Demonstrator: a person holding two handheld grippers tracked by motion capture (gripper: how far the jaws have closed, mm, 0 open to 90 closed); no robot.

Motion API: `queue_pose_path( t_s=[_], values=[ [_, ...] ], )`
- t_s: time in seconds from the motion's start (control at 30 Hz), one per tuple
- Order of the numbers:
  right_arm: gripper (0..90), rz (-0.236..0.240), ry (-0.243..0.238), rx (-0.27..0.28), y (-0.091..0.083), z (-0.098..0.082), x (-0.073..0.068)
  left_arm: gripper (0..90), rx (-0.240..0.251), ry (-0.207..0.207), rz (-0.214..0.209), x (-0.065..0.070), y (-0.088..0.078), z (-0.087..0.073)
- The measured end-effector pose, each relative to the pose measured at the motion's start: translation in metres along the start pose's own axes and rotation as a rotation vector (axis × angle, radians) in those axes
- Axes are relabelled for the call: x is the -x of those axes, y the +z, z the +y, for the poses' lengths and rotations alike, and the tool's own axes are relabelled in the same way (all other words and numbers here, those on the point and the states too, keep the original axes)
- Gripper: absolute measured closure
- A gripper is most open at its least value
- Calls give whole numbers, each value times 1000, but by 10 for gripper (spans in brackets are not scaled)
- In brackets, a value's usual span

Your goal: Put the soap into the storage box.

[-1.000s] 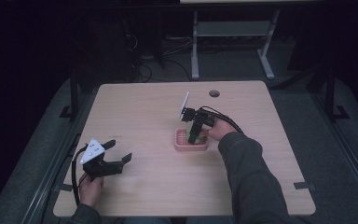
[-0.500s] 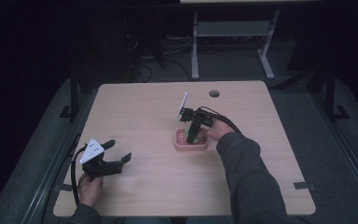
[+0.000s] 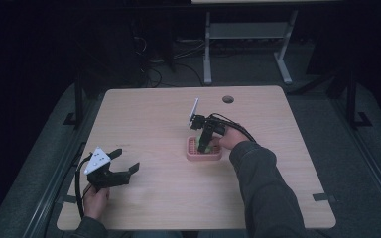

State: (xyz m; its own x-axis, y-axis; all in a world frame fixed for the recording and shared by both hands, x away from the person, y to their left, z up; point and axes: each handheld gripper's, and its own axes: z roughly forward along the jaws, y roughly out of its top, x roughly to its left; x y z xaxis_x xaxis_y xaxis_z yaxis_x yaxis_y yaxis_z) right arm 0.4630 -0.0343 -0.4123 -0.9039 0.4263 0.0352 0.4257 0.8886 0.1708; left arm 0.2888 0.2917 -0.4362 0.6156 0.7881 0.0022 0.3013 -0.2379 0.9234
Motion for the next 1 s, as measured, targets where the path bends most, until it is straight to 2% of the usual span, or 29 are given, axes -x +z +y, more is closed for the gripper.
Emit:
queue_pose_path(
  t_s=[0.17,1.0],
  values=[
    [248,17,18,35,-8,-2,1,141,2,-1,-1,0,0,0],
    [241,29,61,90,-25,-24,0,141,-2,5,-4,2,1,0]
  ],
)
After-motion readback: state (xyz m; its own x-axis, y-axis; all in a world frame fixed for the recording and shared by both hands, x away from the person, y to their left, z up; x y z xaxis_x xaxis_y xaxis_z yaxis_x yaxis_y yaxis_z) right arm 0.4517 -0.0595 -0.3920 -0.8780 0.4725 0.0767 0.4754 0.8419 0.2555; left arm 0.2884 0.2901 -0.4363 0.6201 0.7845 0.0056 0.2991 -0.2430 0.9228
